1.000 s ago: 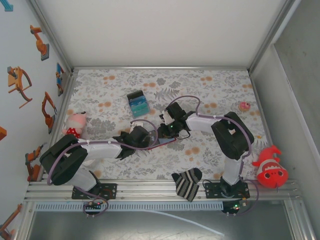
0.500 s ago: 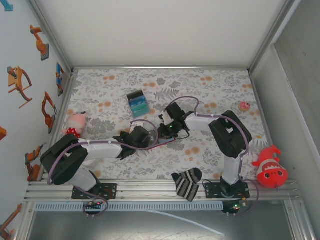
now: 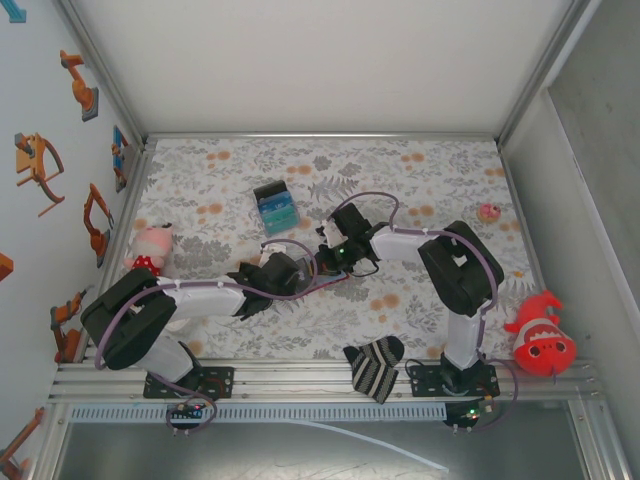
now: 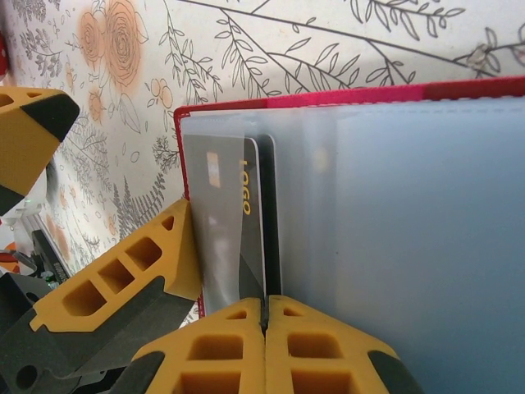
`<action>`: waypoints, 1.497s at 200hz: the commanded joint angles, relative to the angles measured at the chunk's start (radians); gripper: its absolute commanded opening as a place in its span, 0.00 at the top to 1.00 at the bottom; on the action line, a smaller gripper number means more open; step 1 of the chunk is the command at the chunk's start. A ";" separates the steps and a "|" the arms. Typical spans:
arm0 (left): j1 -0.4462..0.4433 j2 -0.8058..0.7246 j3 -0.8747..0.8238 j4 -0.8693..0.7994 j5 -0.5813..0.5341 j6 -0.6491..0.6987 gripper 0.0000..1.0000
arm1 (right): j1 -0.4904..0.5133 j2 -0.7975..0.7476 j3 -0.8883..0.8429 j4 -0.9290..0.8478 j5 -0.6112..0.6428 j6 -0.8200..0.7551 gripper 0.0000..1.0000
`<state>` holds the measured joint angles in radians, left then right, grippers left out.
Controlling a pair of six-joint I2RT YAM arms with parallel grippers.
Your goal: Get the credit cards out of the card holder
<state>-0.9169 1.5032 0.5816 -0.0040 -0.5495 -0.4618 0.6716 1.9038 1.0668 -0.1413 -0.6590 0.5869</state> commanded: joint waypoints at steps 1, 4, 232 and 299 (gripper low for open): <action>-0.009 0.006 0.015 -0.046 0.000 -0.015 0.03 | -0.002 -0.015 -0.012 -0.014 0.038 -0.021 1.00; -0.008 0.005 0.014 -0.047 -0.001 -0.017 0.03 | -0.003 -0.017 -0.012 -0.018 0.045 -0.024 1.00; -0.022 -0.036 0.132 -0.015 -0.011 0.072 0.03 | -0.033 -0.093 0.013 -0.153 0.195 -0.085 1.00; -0.022 0.106 0.158 -0.039 -0.022 0.056 0.03 | -0.033 -0.104 -0.027 -0.103 0.156 -0.023 0.87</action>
<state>-0.9356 1.5810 0.7227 -0.0147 -0.5537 -0.4129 0.6434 1.8275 1.0645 -0.2729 -0.4671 0.5236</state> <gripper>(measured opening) 0.967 0.112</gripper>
